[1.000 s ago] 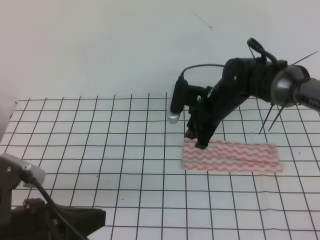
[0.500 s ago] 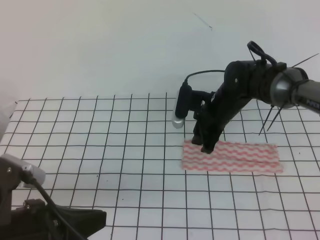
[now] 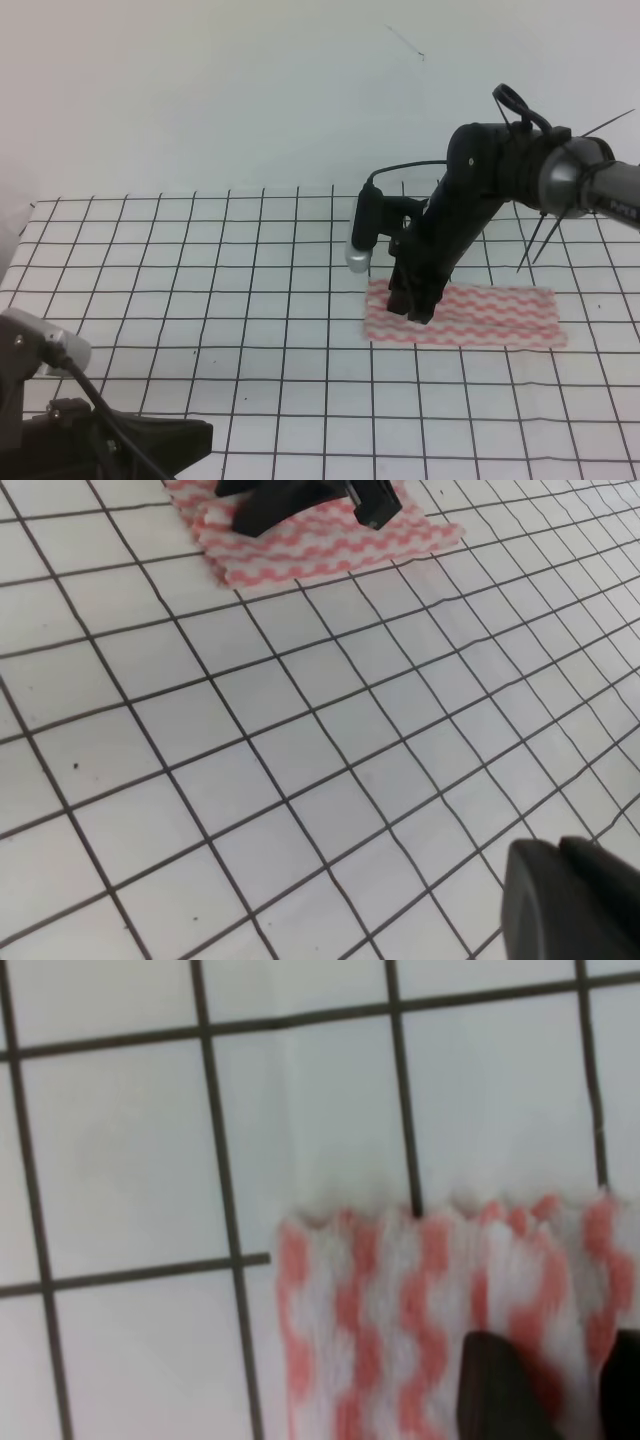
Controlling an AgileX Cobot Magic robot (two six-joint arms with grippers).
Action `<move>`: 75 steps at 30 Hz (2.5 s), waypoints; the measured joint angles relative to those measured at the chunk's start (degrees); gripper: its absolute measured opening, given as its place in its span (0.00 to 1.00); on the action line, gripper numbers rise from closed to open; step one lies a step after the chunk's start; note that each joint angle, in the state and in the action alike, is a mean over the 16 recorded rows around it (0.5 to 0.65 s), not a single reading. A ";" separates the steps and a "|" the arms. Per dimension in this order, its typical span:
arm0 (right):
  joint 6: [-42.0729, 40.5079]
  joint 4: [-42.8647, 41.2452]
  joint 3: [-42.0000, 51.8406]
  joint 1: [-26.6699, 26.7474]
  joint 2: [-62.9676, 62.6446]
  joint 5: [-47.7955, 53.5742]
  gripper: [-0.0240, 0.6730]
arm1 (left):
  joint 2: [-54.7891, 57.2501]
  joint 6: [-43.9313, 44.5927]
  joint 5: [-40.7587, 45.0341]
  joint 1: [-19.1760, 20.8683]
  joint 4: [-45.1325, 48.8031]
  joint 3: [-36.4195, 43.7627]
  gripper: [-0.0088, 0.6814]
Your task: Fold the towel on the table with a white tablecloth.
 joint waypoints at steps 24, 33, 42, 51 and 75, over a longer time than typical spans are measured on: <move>-0.65 -0.23 0.04 -0.01 0.42 -4.59 0.05 | 0.00 0.00 -0.12 0.00 0.76 0.00 0.01; -0.53 -1.03 -0.02 -0.01 0.44 -5.10 0.05 | 0.00 0.00 -0.22 0.00 0.82 0.00 0.01; -0.44 -1.25 -0.45 -0.01 0.08 -5.74 0.05 | 0.00 0.00 -0.34 0.00 0.82 0.00 0.01; 0.38 -1.27 -0.73 -0.01 0.42 -7.62 0.09 | 0.00 -0.02 -0.26 0.00 0.82 0.00 0.01; 10.67 -8.41 -0.73 -0.11 -0.63 -11.12 0.43 | 0.00 -0.21 0.69 0.00 0.82 0.00 0.01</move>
